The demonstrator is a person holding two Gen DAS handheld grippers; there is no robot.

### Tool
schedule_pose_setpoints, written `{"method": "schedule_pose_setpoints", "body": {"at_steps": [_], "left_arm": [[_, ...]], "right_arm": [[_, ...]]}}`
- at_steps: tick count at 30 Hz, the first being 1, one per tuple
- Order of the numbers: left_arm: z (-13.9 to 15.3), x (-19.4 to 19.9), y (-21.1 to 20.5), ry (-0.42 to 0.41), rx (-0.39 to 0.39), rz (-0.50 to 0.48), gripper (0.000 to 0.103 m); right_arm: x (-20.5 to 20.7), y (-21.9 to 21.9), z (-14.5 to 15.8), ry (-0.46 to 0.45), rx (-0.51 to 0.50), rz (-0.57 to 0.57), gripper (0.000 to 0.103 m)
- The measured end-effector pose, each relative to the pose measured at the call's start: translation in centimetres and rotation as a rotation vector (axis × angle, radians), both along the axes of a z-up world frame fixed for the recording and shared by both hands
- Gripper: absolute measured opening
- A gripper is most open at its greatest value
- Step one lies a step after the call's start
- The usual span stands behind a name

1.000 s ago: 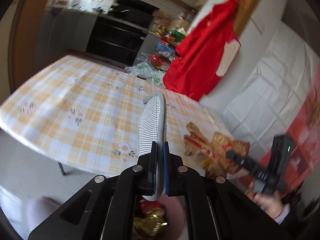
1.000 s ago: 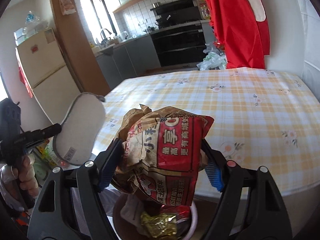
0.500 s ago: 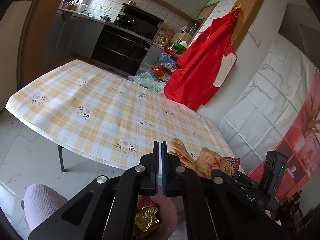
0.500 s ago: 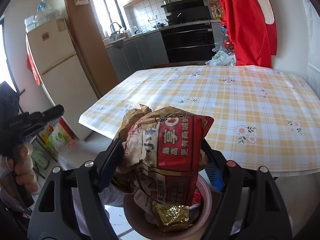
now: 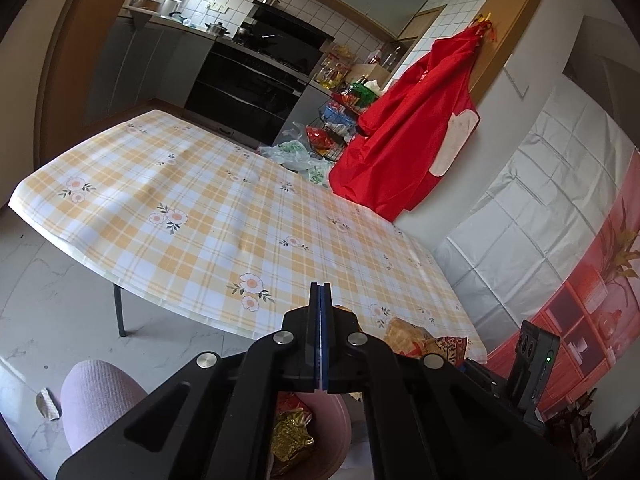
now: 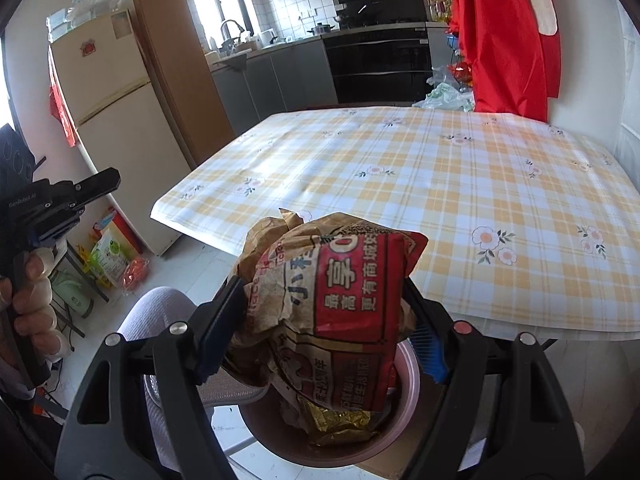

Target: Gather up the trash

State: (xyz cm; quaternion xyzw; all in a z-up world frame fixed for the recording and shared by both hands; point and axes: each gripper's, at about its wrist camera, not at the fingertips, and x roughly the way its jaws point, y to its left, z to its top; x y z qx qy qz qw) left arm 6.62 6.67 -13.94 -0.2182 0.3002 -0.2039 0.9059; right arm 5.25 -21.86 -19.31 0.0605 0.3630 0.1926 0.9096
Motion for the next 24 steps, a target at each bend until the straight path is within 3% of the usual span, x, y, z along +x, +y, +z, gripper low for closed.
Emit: {"method": "schedule_pose_setpoints", "body": {"at_steps": [8,10,18,20,21,22,24], "left_arm": [[-0.4,0.0,0.2,0.013,0.012,0.004,0.000],[-0.2,-0.1,0.3,0.013,0.012,0.008,0.000],[-0.1,-0.2,-0.3,0.028,0.058,-0.012,0.002],[0.0,-0.3,-1.0,0.023,0.102,-0.025,0.007],[0.2,-0.3,-1.3,0.018,0.126,-0.032,0.018],[0.4,-0.4,-1.5,0.011,0.139,-0.038,0.036],[1.1,-0.6,-2.1,-0.024,0.168,-0.053,0.055]], "right_arm": [[0.0,1.0,-0.7,0.030,-0.025,0.035,0.079],[0.0,1.3,-0.6,0.027,-0.034,0.038,0.089],[-0.1,0.7,0.8,-0.010,-0.079,-0.044,0.097],[0.0,0.1,1.3,-0.018,-0.093,-0.080,0.097],[0.0,-0.1,1.7,-0.024,-0.097,-0.097,0.097],[-0.1,-0.6,2.4,-0.039,-0.101,-0.121,0.097],[-0.2,-1.2,3.6,-0.068,-0.104,-0.159,0.097]]}}
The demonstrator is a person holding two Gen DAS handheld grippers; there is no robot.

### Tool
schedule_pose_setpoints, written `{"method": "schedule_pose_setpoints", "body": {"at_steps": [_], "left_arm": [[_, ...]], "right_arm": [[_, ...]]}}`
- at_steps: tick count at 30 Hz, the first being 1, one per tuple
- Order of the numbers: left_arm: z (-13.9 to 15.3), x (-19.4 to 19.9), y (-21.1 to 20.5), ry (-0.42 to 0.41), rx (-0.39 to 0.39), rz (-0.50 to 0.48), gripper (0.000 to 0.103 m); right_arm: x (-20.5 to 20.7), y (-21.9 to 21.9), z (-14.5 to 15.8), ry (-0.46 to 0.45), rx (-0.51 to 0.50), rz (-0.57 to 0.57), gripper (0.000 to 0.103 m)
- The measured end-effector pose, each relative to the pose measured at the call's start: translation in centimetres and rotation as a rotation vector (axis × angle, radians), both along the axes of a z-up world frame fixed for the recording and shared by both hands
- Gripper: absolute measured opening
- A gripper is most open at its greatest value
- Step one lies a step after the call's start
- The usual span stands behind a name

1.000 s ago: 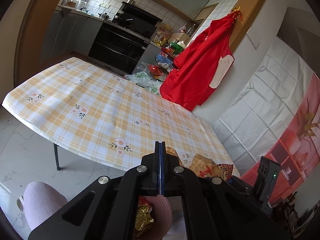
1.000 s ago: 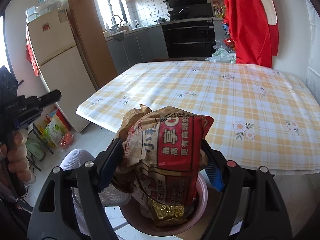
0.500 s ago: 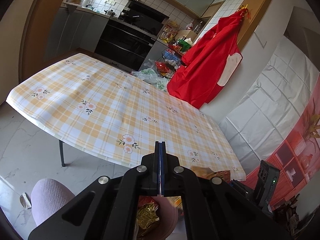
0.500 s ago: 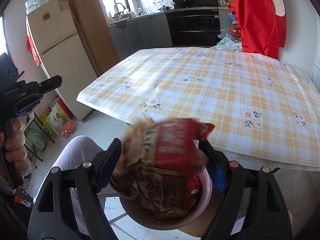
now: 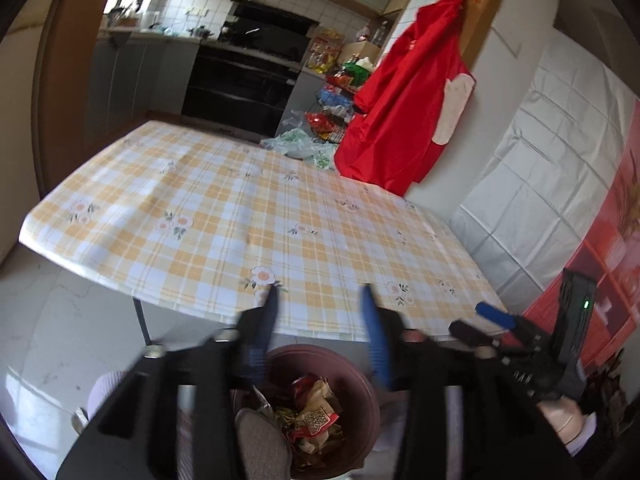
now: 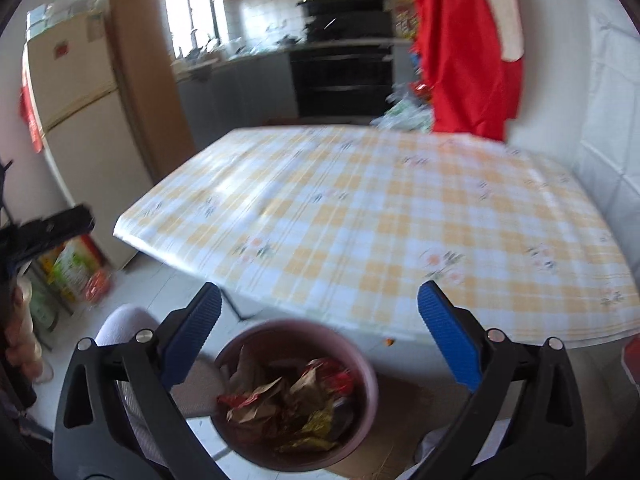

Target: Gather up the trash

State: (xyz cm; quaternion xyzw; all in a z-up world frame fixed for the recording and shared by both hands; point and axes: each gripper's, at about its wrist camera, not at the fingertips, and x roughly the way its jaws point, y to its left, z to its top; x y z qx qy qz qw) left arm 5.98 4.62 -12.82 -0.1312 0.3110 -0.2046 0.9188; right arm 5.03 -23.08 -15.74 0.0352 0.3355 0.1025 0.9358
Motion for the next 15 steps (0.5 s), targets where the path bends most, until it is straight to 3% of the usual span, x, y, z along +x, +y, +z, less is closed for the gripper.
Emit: {"method": "schedule_pose_setpoints", "body": {"at_steps": [2,4,6,12,15], "left_arm": [[1.1,-0.4,-0.8,-0.048,0.050,-0.010,0.067],[2.3,-0.8,-1.5,-0.095,0.098,-0.008,0.088],[3.3,-1.2,-2.0,-0.139,0.112,-0.021,0.097],[5.5,-1.1,-3.6,-0.186,0.196,-0.038,0.097],[6.2,-1.3,-3.8,-0.199,0.189,-0.051,0.097]], "right_arm": [[-0.2,-0.7,1.5,-0.031,-0.002,-0.041,0.097],[-0.3,-1.4,2.9,-0.045,0.010,-0.068,0.097],[-0.7,-2.2,4.2,-0.066,0.053,-0.079,0.097],[-1.6,-2.7,6.6,-0.105,0.028,-0.124,0.097],[-1.9,-3.3,7.2,-0.107,0.055,-0.130,0.097]]}}
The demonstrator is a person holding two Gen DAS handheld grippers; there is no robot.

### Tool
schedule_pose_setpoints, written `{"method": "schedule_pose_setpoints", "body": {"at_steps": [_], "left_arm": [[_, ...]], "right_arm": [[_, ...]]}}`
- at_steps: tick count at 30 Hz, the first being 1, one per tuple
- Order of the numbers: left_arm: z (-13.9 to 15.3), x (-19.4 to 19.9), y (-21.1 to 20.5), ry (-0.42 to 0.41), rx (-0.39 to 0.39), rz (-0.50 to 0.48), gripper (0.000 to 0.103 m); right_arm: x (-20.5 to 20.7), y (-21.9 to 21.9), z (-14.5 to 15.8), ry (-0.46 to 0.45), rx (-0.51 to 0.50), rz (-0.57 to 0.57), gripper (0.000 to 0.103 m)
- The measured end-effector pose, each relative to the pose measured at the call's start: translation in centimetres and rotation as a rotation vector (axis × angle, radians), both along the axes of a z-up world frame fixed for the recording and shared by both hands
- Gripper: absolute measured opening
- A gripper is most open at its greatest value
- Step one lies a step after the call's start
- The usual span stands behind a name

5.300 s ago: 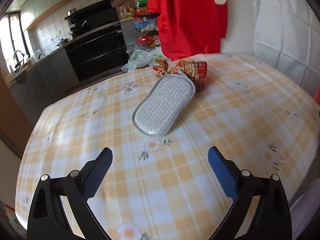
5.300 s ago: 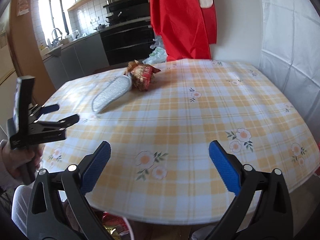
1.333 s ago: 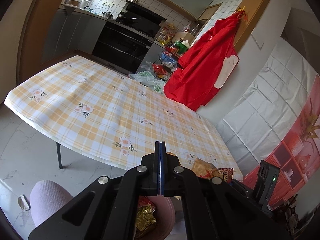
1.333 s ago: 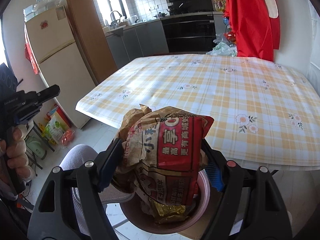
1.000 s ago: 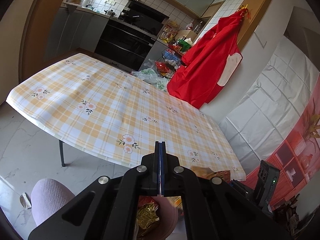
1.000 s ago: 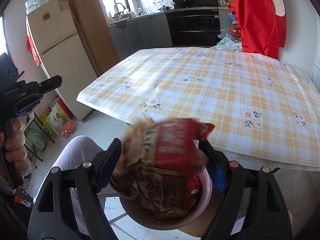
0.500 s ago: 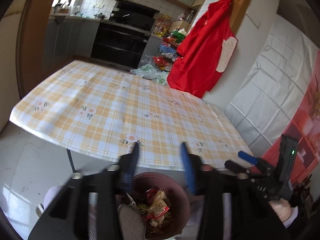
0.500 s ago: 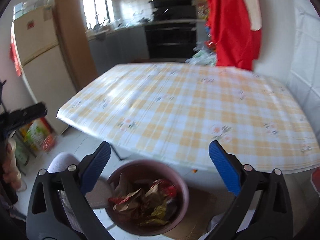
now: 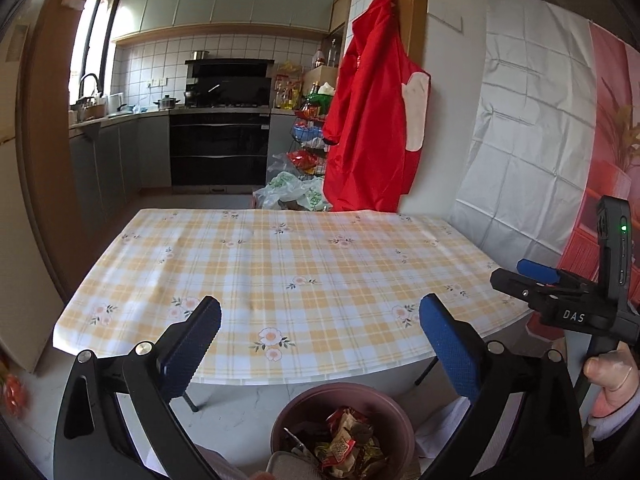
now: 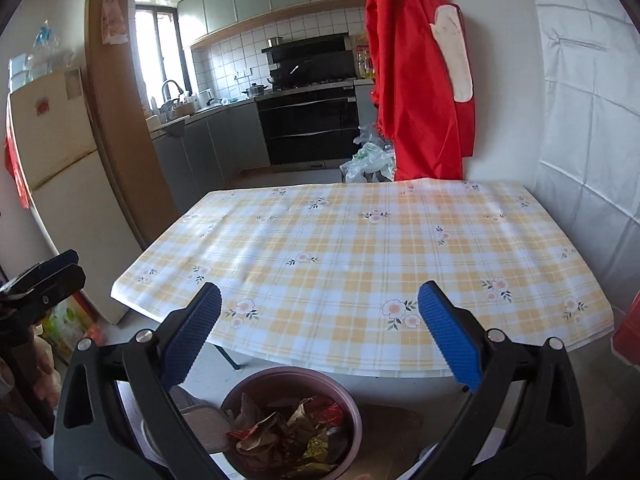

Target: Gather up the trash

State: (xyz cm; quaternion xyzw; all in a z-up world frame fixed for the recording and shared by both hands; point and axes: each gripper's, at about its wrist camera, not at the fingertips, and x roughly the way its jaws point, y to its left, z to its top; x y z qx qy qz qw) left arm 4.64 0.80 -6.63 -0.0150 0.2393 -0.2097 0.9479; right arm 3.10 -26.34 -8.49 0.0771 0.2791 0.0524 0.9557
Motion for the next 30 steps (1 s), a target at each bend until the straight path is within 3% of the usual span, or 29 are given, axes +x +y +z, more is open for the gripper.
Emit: {"method": "schedule_pose_setpoints", "body": {"at_steps": [30], "left_arm": [[-0.4,-0.4,-0.5,-0.035,0.053,0.085,0.097]], "right_arm": [[-0.4,1.3,-0.4,0.016,-0.103,-0.028,0.097]]}}
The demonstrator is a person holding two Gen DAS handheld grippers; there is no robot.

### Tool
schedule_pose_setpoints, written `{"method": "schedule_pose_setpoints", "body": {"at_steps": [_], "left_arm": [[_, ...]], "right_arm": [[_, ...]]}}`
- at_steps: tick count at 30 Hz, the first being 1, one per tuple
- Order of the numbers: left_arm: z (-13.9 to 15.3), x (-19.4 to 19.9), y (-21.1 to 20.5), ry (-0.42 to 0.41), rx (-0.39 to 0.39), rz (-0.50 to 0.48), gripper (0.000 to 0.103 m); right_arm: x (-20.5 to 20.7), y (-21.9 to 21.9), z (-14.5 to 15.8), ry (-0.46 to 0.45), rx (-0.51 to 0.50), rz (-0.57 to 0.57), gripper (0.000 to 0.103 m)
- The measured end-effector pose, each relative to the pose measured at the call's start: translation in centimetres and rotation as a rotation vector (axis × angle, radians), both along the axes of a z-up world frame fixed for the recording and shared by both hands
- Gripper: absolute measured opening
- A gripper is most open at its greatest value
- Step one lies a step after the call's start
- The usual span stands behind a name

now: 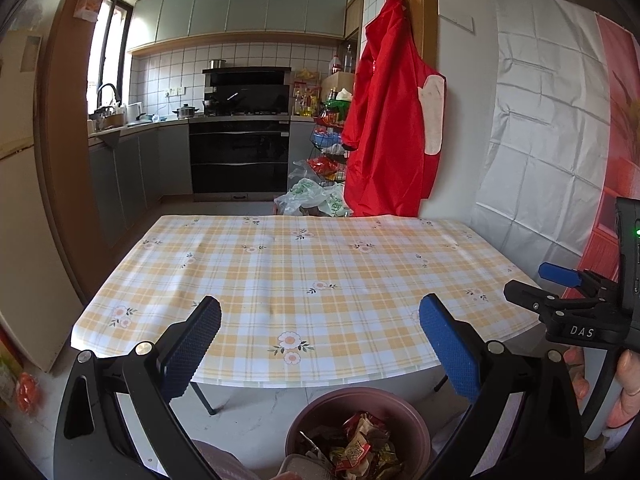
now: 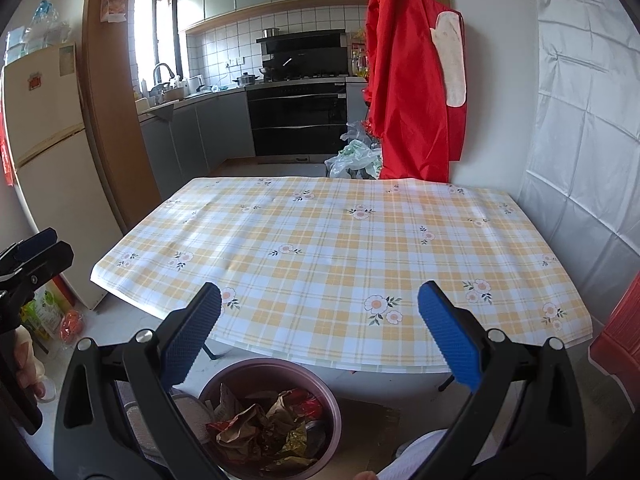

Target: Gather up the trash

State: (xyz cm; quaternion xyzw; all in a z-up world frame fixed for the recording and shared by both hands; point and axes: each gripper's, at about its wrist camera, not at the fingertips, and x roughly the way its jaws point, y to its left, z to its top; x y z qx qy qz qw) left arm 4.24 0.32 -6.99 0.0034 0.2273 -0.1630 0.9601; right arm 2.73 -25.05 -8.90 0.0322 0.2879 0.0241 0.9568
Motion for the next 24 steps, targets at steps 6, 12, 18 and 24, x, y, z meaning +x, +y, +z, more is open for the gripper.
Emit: {"method": "schedule_pose_setpoints", "body": {"at_steps": [6,12,18,24], "left_arm": [[-0.17,-0.06,-0.03,-0.014,0.033,0.030,0.097],[-0.21,-0.07,0.03,-0.018,0.048,0.037,0.097],[-0.26,-0.05,-0.07,-0.026,0.065,0.044,0.097],[-0.39,-0.12,-0.05,-0.028,0.070,0.042,0.097]], "right_arm": [[-0.04,0.06,-0.01,0.000,-0.008,-0.001,0.097],[0.09,0.09,-0.27,0.008,-0.020,-0.003,0.097],[0.09,0.22,-0.28,0.007,-0.027,-0.003,0.097],[0.01,0.25,-0.36,0.010,-0.028,-0.001,0.097]]}}
